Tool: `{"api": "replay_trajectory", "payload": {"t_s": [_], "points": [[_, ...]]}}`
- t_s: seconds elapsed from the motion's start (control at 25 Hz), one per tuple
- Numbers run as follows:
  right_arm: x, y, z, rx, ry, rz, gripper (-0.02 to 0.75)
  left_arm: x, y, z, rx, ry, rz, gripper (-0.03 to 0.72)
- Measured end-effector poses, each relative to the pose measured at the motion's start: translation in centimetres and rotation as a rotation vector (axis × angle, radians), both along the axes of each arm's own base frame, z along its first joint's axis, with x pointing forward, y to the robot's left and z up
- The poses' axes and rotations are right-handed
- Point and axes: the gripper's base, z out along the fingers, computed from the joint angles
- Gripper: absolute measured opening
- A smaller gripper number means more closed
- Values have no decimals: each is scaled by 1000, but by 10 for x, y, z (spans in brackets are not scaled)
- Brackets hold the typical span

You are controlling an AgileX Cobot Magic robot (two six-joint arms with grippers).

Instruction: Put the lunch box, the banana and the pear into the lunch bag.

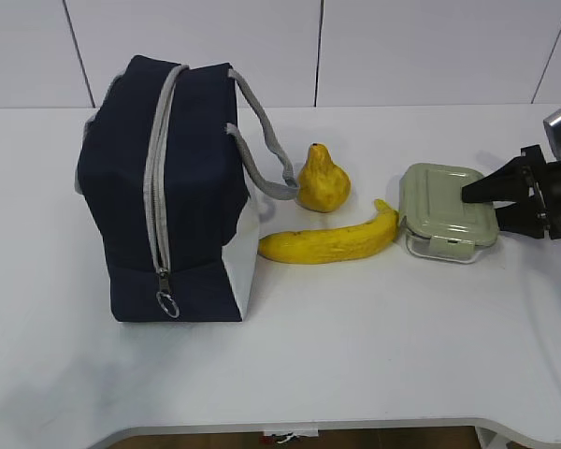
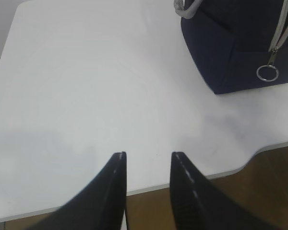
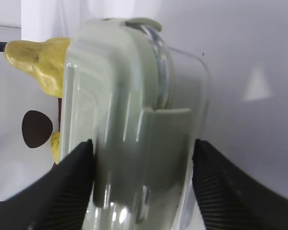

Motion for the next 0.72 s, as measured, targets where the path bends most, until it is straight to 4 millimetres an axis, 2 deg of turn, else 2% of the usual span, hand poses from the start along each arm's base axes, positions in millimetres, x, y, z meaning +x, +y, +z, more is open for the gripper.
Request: {"api": "replay_trajectory", "payload": {"t_s": [0.2,0.72], "points": [[0,0,1,10,7,1,425,0,0,0,0,0,0,239],[0,0,1,22,34,-13,409,0,0,0,0,0,0,239]]}}
